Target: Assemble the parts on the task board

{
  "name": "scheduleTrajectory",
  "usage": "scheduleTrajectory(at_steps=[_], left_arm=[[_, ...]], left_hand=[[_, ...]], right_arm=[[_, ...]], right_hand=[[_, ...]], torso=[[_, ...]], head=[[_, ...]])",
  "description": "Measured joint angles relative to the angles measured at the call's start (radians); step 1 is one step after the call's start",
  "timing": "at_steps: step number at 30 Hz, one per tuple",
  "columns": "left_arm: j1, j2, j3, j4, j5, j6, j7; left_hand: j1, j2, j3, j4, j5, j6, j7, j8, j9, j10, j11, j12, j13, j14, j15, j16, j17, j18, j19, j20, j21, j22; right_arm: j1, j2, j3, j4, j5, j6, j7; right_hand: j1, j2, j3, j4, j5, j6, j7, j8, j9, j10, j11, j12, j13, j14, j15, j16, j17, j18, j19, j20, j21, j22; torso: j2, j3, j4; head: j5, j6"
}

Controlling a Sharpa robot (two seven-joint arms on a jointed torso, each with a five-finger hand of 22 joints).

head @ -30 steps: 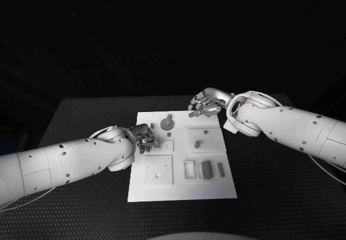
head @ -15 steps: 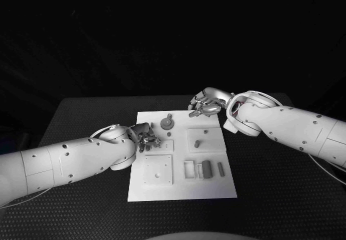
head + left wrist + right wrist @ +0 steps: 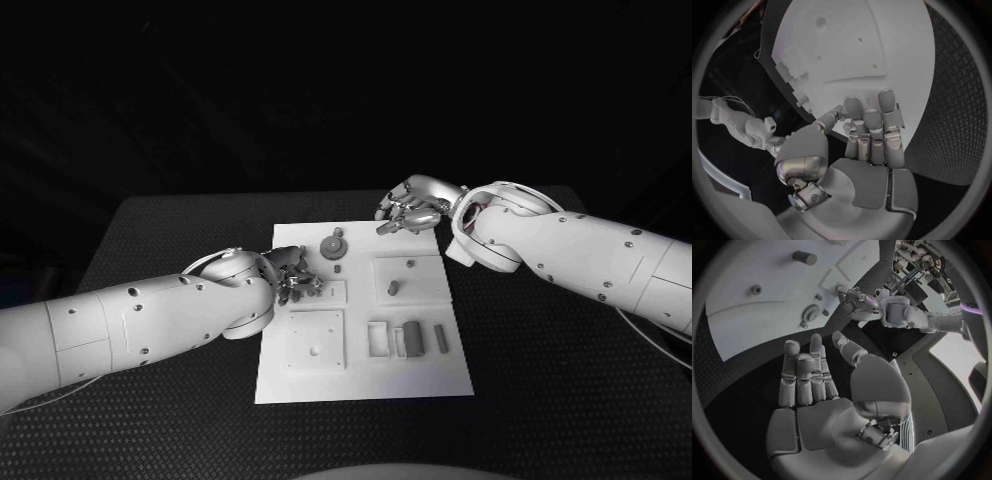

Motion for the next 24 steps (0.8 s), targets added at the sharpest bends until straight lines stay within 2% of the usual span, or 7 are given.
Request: scheduleTrajectory(at_steps=[10,16,17,19,24], left_arm=[[0.000,0.007,0.000,-0.009,-0.001,0.001,-0.002],[0.000,0.008,0.000,-0.011,0.000,0.001,-0.002],[0.000,0.008,0.000,-0.012,0.000,0.001,-0.002],[0.000,0.008,0.000,-0.012,0.000,0.002,-0.002],[-0.001,0.008,-0.001,-0.012,0.001,0.003,-0.003]], left_hand=[[-0.001,-0.004,0.003,-0.001,-0.007,0.009,-0.002,-0.003,0.000,0.005,0.002,0.011,0.006,0.007,-0.007,0.010,0.000,0.000,0.007,-0.003,0.008,0.000],[0.004,-0.050,0.042,0.042,-0.018,0.011,-0.003,-0.003,-0.001,0.005,0.001,0.011,0.008,0.007,-0.008,0.010,0.000,0.000,0.007,-0.004,0.012,0.000],[0.006,-0.055,0.045,0.053,-0.029,0.011,-0.003,-0.003,-0.001,0.005,0.001,0.011,0.009,0.007,-0.008,0.010,0.000,0.000,0.007,-0.004,0.012,0.000],[0.008,-0.070,0.042,0.066,-0.079,0.027,-0.012,-0.011,-0.005,0.003,-0.004,0.014,0.010,0.008,-0.015,0.012,-0.002,0.000,0.012,-0.009,0.011,0.000],[0.012,-0.096,0.042,0.076,-0.096,0.037,-0.009,-0.011,-0.001,0.003,-0.004,0.014,0.011,0.008,-0.016,0.012,-0.003,0.000,0.012,-0.009,0.015,0.000]], right_arm=[[0.000,0.000,0.000,0.000,0.000,0.000,0.000],[0.000,0.000,0.000,0.000,0.000,0.001,0.000],[0.000,0.000,0.000,0.000,0.000,0.001,0.000],[0.000,0.000,0.000,0.000,0.000,0.001,0.000],[0.000,0.000,0.000,-0.001,0.001,0.001,0.000]], right_hand=[[0.000,0.000,0.000,0.000,0.000,0.000,0.000,0.000,0.000,0.000,0.000,0.000,-0.001,0.000,0.000,0.000,-0.001,0.000,0.000,0.000,-0.004,0.000],[0.000,0.000,0.000,0.000,0.000,-0.002,0.002,0.000,0.000,0.000,0.000,0.000,-0.001,-0.003,0.003,0.000,-0.001,0.000,0.000,0.000,-0.004,0.000],[0.000,0.000,0.000,0.000,0.000,-0.002,0.002,0.000,0.000,0.000,0.000,0.000,-0.001,-0.003,0.003,0.000,-0.001,0.000,0.000,0.000,-0.004,0.000],[0.000,0.000,0.000,0.000,0.000,-0.002,0.002,0.000,0.000,0.000,0.000,0.000,-0.001,-0.003,0.003,0.000,-0.001,0.000,0.000,0.000,-0.004,0.000],[0.000,0.000,0.000,0.000,0.000,-0.002,0.002,0.000,0.000,0.000,0.000,0.000,-0.001,-0.003,0.003,0.000,-0.001,0.000,0.000,0.000,-0.004,0.000]], torso=[[0.000,0.0004,0.0001],[0.000,0.0004,0.0000],[0.000,0.0004,0.0000],[0.000,0.0003,0.0000],[0.000,0.0001,0.0000]], head=[[-0.002,0.002],[-0.003,0.003],[-0.004,0.003],[-0.004,0.003],[-0.005,0.003]])
